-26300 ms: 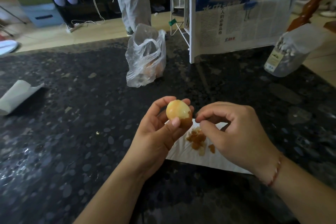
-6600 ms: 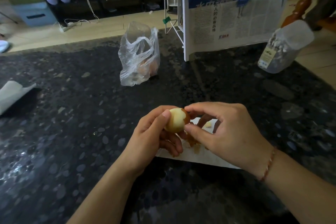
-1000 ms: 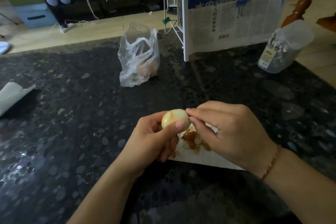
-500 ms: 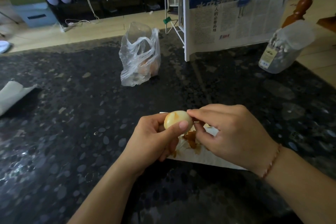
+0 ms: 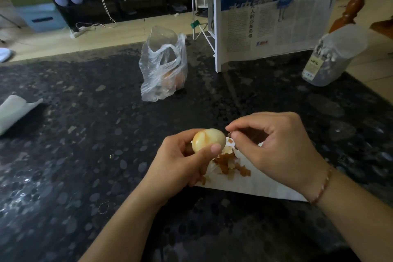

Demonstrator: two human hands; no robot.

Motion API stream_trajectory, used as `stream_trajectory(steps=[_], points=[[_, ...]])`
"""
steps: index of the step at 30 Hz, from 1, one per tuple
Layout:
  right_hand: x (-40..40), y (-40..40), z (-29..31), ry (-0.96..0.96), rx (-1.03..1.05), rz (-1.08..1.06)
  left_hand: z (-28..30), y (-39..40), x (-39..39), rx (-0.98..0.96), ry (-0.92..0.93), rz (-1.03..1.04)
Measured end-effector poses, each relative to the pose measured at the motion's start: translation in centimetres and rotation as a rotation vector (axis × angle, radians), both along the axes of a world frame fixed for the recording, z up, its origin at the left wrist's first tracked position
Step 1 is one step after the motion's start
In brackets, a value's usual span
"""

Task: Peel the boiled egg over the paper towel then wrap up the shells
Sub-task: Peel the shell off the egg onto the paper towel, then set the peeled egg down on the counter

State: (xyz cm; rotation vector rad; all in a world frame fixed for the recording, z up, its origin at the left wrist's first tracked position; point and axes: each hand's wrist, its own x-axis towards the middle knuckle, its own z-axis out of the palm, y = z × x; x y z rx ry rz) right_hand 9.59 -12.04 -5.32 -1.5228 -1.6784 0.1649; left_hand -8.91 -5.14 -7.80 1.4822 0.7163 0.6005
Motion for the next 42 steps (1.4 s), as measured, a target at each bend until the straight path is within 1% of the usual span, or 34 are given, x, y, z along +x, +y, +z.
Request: stream_trajectory(steps=[3,6,9,12,15,20,24,26,29,32,34,37,39,42], points=[[0.0,-0.1,0.0,0.024,-0.032,0.039,-0.1,0.0,0.1,0.023,-0.020,0.026],[0.1,-0.1,-0.1,-0.010,-0.048,0.008,-0.6,0.2,0.1,0.029,-0.069,0.023],[0.1,-0.1,0.1,-0.014,-0.069,-0.013,-1.0,0.4,0.0,0.069,-0.072,0.006],[-0.2,-0.1,0.2,0.046,-0.078,0.007,-1.1,0.5,0.1,0.095,-0.088,-0.020],[-0.4,0.0,0.2,0.053,-0.075,0.006,-1.2,0.5,0.1,0.100,-0.115,-0.042],[-0.4,0.3,0.2,0.128,-0.066,-0.006,-1.2,0.5,0.0,0.111,-0.135,-0.064],[-0.7,0.1,0.4,0.300,-0.133,0.023,-1.2,0.1,0.2,0.183,-0.088,-0.024],[-0.8,0.0,0.4,0.346,-0.190,0.047,-1.1,-0.1,0.4,0.239,-0.063,-0.010],[-0.9,0.0,0.2,0.278,-0.266,0.120,-1.1,-0.3,0.8,0.347,-0.013,0.000],[-0.8,0.3,-0.1,0.193,-0.235,0.132,-1.3,-0.2,1.0,0.432,0.033,0.067],[-0.6,0.5,0.0,0.228,-0.231,0.130,-1.4,-0.1,1.2,0.495,0.062,0.098],[-0.2,0.7,0.3,0.351,-0.255,0.147,-1.1,0.1,1.3,0.550,0.086,0.114],[0.4,1.2,0.4,0.357,-0.256,0.088,-0.9,0.5,1.2,0.542,0.133,0.139],[1.9,2.8,-0.5,0.190,-0.285,-0.108,-1.2,1.1,1.0,0.634,0.325,0.273]])
